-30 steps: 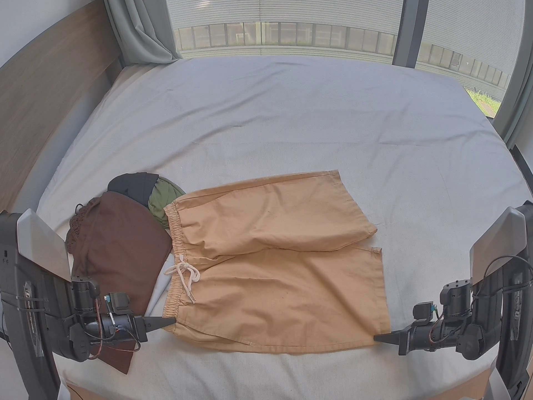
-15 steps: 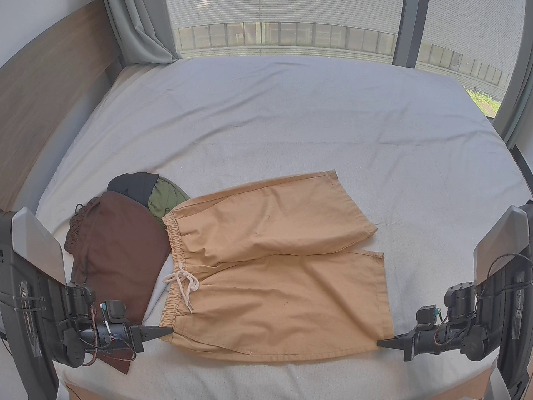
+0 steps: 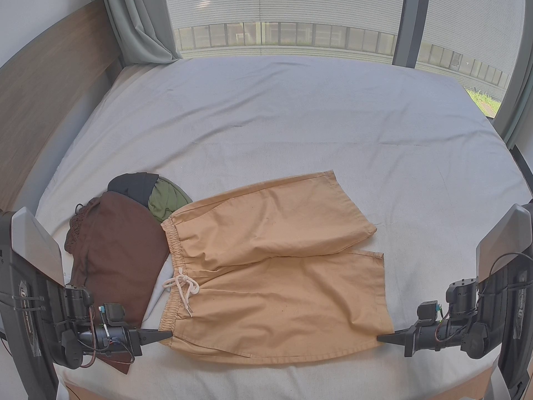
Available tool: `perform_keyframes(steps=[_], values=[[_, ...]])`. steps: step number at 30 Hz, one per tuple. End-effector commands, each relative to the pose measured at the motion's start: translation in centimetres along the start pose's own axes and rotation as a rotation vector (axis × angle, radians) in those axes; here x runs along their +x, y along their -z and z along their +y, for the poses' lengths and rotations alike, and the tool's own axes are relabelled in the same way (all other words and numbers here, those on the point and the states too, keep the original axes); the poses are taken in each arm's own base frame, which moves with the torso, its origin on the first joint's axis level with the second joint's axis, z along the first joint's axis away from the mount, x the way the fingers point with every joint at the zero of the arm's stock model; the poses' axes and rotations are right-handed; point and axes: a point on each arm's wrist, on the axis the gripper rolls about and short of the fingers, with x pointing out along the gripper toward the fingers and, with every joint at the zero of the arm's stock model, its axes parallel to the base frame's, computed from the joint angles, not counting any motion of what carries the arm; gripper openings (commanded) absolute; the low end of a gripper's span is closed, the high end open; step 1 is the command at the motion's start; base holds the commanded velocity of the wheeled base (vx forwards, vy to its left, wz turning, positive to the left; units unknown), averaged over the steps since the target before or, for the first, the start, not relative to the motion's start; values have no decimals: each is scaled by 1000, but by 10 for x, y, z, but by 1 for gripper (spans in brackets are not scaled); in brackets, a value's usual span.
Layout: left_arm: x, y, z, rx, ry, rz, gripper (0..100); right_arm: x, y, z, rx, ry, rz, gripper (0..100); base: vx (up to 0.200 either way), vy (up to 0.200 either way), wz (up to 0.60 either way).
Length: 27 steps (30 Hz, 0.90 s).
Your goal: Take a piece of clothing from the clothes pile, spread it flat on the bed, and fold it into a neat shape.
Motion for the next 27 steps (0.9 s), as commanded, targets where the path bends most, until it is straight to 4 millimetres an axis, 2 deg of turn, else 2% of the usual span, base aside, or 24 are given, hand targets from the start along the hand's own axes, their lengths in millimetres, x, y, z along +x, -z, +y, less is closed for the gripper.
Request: perform_keyframes(steps=[1, 7, 10, 15, 27], values=[[3, -5, 1, 20, 6, -12, 0, -1, -11, 3, -21, -6, -43, 0, 0, 0, 0], [3, -15, -2, 3, 14, -41, 0, -2, -24, 6, -46, -31, -92, 0, 0, 0, 0], [5, -32, -12, -14, 41, -77, 0, -2, -32, 8, -53, -38, -123, 0, 0, 0, 0], [6, -34, -14, -6, 42, -81, 0, -2, -35, 9, -53, -44, -135, 0, 0, 0, 0], [12, -49, -8, 6, 52, -121, 0, -12, -60, 20, -52, -76, -231, 0, 0, 0, 0]])
